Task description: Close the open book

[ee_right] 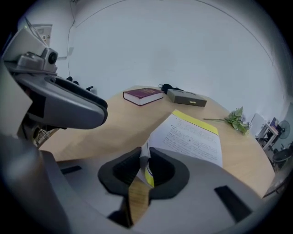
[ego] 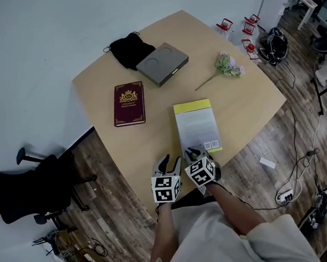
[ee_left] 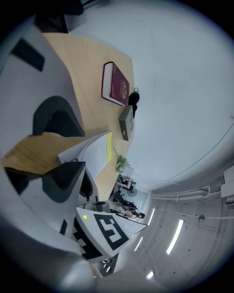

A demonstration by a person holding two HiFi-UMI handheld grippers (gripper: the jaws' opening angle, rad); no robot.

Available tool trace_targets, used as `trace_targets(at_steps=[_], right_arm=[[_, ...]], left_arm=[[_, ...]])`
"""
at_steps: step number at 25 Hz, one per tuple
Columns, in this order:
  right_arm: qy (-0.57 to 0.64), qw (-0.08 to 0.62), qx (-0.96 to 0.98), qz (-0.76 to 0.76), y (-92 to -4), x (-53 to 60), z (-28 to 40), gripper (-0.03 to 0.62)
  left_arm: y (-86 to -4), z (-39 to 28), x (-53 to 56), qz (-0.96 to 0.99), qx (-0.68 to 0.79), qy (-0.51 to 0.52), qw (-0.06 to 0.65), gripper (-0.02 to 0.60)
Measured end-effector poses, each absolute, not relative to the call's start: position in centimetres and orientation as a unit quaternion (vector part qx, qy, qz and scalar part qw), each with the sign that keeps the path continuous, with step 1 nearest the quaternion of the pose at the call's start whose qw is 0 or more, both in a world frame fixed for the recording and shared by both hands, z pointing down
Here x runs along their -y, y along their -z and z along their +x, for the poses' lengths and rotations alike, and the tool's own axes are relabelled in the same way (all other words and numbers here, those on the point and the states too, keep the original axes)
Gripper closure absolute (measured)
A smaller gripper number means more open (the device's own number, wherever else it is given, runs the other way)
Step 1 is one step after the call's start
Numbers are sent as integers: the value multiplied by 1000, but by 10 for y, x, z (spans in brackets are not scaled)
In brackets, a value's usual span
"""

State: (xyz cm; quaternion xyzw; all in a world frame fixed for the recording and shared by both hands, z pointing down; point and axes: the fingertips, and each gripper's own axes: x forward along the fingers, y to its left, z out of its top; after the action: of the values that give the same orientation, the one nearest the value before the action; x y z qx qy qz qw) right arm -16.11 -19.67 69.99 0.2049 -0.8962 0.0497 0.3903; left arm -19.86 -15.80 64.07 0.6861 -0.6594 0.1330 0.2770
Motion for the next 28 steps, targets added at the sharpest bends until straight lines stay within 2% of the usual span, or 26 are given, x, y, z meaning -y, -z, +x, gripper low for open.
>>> trace_targets(at_steps=[11,20,28], right_arm=[[-43,408,894,182,-713,185,-165,451],[-93,368,903,201,-694,175,-145,447],[-156,312,901,257,-665,192,-100,447]], left_arm=[[-648,-197,154,683,657,-139,287,406],[-645,-182,159,695,646,-149,278,407],[-633,-172,161,703,645,-153,257,407]])
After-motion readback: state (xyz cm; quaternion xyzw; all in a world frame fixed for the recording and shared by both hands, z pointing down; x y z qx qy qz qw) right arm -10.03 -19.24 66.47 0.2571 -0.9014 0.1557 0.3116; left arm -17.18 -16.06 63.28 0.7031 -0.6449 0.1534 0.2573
